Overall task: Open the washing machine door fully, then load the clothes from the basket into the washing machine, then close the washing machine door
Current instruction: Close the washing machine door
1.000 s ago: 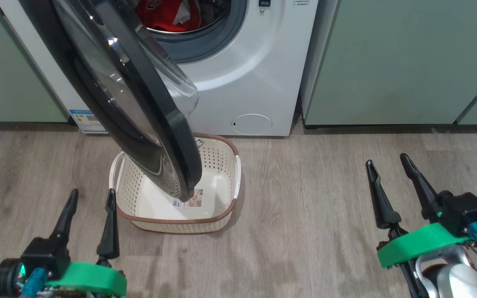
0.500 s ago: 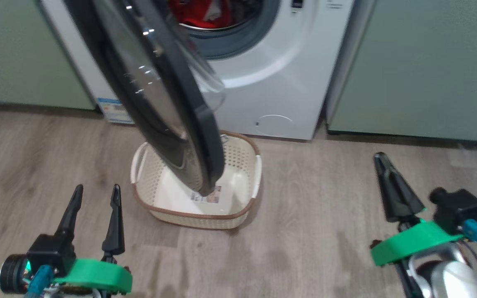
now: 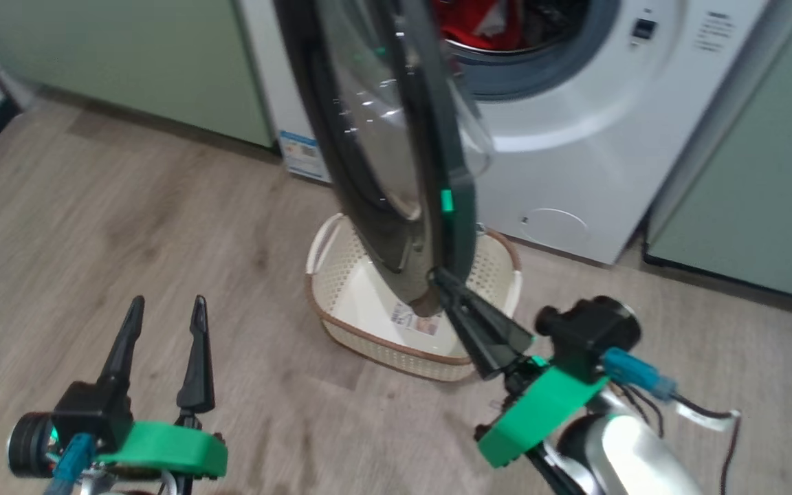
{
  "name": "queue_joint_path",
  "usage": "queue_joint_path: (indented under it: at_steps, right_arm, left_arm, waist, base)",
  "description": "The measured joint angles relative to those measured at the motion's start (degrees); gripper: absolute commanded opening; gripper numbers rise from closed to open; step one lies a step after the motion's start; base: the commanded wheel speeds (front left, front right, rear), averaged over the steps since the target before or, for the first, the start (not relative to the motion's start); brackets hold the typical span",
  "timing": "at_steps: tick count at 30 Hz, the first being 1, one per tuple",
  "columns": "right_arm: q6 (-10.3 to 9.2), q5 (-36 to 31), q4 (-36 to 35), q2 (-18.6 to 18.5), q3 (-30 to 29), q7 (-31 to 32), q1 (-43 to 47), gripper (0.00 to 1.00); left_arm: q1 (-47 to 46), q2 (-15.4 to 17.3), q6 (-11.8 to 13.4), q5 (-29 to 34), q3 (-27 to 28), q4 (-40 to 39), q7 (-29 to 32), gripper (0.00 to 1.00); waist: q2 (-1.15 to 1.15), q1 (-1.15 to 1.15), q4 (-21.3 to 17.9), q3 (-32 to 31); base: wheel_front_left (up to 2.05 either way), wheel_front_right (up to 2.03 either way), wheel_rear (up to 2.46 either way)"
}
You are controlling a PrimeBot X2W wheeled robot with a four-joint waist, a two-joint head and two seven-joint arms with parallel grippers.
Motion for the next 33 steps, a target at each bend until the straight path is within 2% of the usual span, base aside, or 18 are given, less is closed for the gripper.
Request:
queue_joint_path:
  at_steps: [4, 11, 21, 33]
  right_arm:
    - [0.0, 1.1, 3.5, -0.3, 2.9, 0.2, -2.5, 0.0]
    - [0.0, 1.6, 11.0, -0.3, 3.3, -0.2, -7.3, 0.0]
    - [0.0, 1.6, 18.2, -0.5, 1.0, -1.9, -11.3, 0.0]
    - [0.02, 1.4, 21.8, -0.5, -1.1, -3.3, -13.0, 0.0]
  left_arm:
    - [0.0, -0.1, 0.0, 0.0, -0.4, 0.4, -0.2, 1.0]
    - [-0.3, -0.2, 0.0, 0.0, -1.0, 0.6, -0.7, 1.0]
    - [-1.2, -0.8, 0.1, -0.1, -1.2, 1.0, -0.9, 1.0]
    - [-2.0, -0.8, 0.1, -0.2, -1.2, 1.4, -1.3, 1.0]
  waist:
    - [0.0, 0.0, 3.0, -0.3]
    - [0.0, 0.0, 5.8, 0.1]
    - [0.0, 0.0, 5.5, 1.2]
    - [0.0, 0.0, 5.2, 1.5]
  base:
    - [0.0, 0.0, 0.0]
    - [0.0, 0.0, 0.0]
    - [0.0, 0.0, 0.0]
    - [0.0, 0.0, 0.0]
